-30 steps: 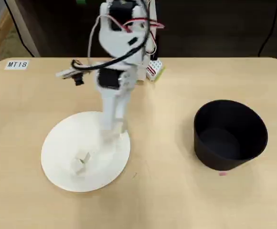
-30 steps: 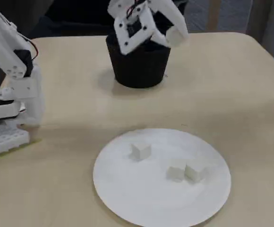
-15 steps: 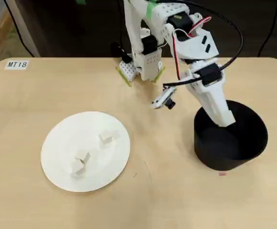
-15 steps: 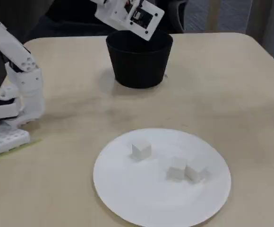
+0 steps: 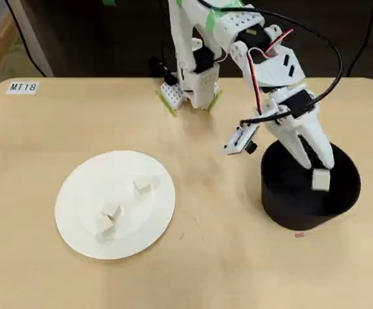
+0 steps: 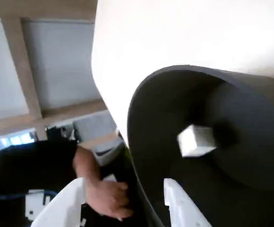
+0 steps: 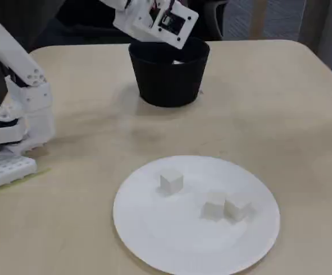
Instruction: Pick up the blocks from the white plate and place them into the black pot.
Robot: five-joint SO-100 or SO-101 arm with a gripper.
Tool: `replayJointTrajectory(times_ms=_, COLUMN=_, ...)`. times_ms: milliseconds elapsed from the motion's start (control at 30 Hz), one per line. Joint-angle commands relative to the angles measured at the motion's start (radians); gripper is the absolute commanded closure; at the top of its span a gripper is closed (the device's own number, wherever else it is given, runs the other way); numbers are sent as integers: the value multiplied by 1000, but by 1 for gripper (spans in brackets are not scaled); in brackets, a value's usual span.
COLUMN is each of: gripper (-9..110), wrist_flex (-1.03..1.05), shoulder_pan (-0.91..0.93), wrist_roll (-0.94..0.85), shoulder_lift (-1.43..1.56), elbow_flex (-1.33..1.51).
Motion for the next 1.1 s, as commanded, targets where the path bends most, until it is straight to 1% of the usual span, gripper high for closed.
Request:
replayJointTrajectory(times_ms=0, gripper=76, wrist_flex=6, shoulder_pan=8, wrist_roll=-8, shoulder_lift=28, elbow_flex=-9)
replayJointTrajectory(times_ms=100, gripper=80, wrist_flex=18, shoulder_pan=14, wrist_roll=-12, shoulder_lift=40, elbow_flex=-14)
replayJointTrajectory(times_ms=133, gripper=84, wrist_flex=29, shoulder_pan=21, wrist_roll=-14, shoulder_lift=52, elbow_flex=-17)
replayJointTrajectory(times_ms=233, gripper=103, wrist_flex=118, shoulder_pan=81, wrist_roll=-9, shoulder_lift=123, elbow_flex=-32)
replayJointTrajectory(times_ms=367, gripper=104, wrist_flex=301, shoulder_pan=230, wrist_roll=14, shoulder_lift=202, elbow_flex=-71)
replayJointTrajectory(times_ms=467, gripper=104, wrist_flex=460, shoulder_pan=376, wrist_roll=63, shoulder_lift=196, elbow_flex=-124)
replayJointTrajectory(times_ms=600, gripper=104, wrist_flex=551, shoulder_pan=565, wrist_roll=204, shoulder_lift=152, elbow_flex=-141)
replayJointTrajectory(times_ms=700, gripper=104, wrist_flex=604, shoulder_pan=670, wrist_roll=324, shoulder_lift=63, elbow_flex=-186)
replayJointTrajectory(times_ms=900, gripper=104, wrist_flex=784, shoulder_pan=811, wrist_roll=535, shoulder_lift=-115, elbow_flex=-327)
replayJointTrajectory(times_ms=1067, gripper=104, wrist_flex=808, shoulder_pan=887, wrist_roll=670, shoulder_lift=-189, elbow_flex=-336)
